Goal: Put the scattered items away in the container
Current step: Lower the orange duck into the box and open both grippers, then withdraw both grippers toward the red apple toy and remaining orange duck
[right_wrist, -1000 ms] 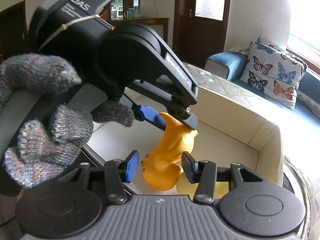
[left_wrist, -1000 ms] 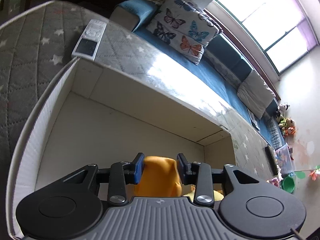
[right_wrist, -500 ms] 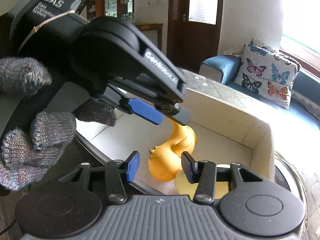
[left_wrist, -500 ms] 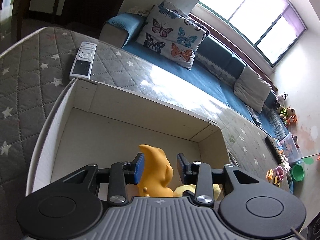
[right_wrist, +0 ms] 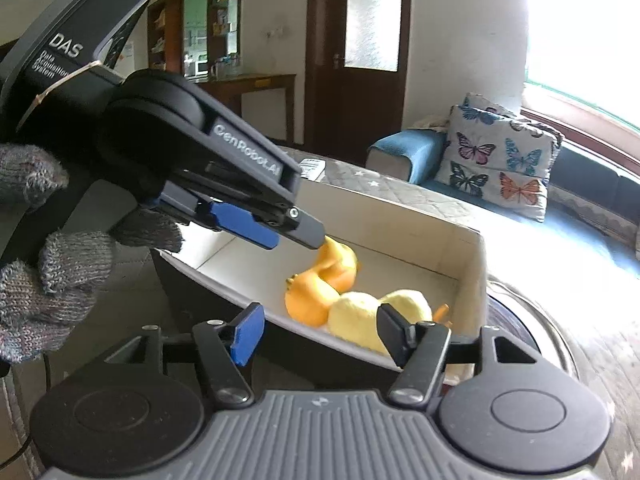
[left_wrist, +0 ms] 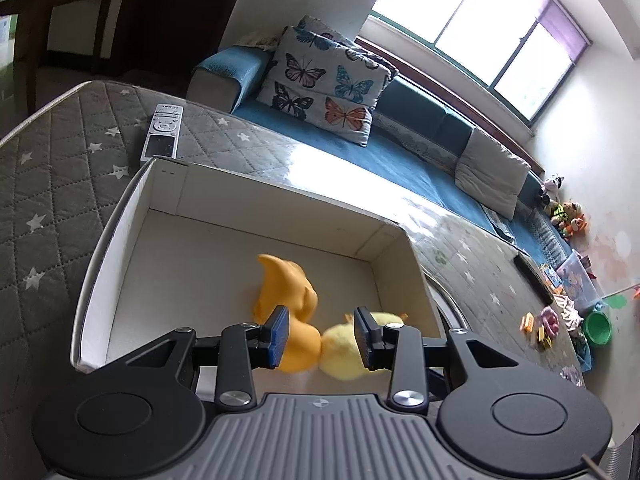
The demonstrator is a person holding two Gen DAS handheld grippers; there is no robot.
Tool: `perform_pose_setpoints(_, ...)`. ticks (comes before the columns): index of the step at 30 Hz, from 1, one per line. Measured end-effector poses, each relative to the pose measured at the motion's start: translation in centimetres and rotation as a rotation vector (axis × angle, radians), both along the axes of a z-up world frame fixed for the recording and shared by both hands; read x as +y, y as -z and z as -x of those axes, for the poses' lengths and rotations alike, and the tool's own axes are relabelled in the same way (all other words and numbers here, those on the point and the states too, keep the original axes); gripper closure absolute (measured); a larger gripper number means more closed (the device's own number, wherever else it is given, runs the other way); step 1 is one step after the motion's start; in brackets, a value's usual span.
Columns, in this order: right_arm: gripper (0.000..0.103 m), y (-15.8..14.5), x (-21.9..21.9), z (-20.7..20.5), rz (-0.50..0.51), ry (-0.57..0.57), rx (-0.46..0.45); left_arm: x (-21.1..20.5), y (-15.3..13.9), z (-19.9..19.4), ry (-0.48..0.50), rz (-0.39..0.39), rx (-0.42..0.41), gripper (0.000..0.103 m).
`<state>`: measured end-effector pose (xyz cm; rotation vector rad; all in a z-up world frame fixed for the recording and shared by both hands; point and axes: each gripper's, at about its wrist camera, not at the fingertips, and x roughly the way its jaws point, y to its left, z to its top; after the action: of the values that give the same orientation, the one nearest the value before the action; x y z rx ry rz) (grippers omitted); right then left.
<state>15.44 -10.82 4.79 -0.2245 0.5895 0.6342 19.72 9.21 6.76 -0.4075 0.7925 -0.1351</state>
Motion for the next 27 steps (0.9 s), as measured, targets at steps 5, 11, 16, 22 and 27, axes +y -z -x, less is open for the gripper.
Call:
perform_pose_setpoints(5, 0.030, -0.4, -1.3, 2.1, -0.004, 0.023, -0.019, -1.3, -0.2, 1.8, 0.023, -0.021, -0.010, 0.065)
perform_pose_setpoints(11, 0.026, -0.3, -2.7, 4.7, -0.015, 0.046, -0.024, -2.9, -0.3, 3.7, 0.056, -0.036, -0.014, 0.065)
perform_pose_setpoints(16, 0.022, -0.3, -4.0, 6.3, -0.029, 0.073, -0.027, -4.2, -0.1, 5.1, 0.079, -0.047, -0.017, 0.065)
perform_pose_setpoints(22, 0.018, -0.2, -5.4, 8.1, -0.043, 0.099, -0.029, -5.4, 0.3, 6.6, 0.104, -0.052, -0.010, 0.065)
perform_pose_setpoints(27, 0.014, 0.3, -6.5, 9.6, -0.044, 0.123, -0.028, -6.3, 0.9, 7.6, 0.123, -0.056, 0.004, 0.064)
